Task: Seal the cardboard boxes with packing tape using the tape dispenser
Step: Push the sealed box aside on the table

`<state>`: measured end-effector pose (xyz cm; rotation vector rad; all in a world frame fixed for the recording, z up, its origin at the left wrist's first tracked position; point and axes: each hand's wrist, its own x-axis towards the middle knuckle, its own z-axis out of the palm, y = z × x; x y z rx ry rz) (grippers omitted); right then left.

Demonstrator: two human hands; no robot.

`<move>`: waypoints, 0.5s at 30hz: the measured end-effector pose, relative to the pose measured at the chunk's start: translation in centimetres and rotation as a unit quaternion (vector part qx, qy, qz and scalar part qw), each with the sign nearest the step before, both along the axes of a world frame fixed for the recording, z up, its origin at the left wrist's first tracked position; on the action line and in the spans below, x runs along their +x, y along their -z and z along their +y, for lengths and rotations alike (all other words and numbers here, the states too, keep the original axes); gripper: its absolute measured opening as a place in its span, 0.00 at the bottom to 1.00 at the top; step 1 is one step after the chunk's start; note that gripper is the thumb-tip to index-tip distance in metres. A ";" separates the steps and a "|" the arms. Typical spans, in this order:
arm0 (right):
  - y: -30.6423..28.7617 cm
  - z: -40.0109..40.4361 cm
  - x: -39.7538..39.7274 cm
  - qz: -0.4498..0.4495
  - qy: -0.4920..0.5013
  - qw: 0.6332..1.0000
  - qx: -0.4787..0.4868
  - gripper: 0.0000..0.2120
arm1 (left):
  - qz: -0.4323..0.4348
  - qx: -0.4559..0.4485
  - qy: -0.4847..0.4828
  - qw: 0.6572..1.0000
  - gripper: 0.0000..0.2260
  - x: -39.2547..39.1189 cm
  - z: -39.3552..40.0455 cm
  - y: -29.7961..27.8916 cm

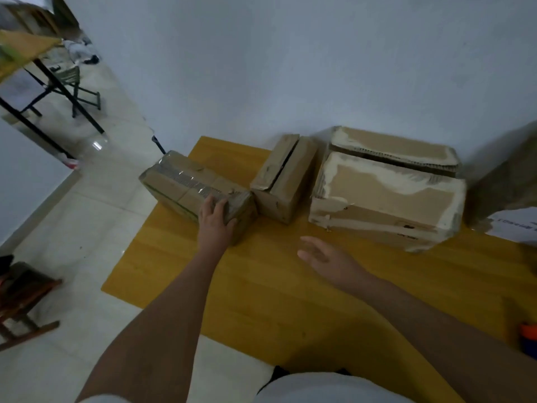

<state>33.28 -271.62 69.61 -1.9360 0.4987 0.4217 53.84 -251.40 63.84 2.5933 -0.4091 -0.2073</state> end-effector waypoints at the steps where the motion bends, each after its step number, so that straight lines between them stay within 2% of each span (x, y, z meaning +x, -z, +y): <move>1: -0.2 -0.1 0.5 -0.006 0.000 1.000 -0.018 0.27 | 0.003 -0.001 0.003 1.000 0.25 1.4 -0.3 -0.1; 5: -0.4 -1.0 2.3 -0.021 0.025 0.997 -0.077 0.26 | 0.021 0.005 0.024 0.999 0.25 6.3 -1.8 -0.4; 8: -0.1 -1.6 3.7 -0.020 0.032 0.993 -0.111 0.24 | 0.005 0.030 0.085 0.996 0.27 9.3 -3.0 -0.4; 15: 0.4 -2.1 6.0 -0.014 0.037 0.993 -0.113 0.22 | 0.039 0.029 0.177 0.983 0.32 13.9 -3.1 0.0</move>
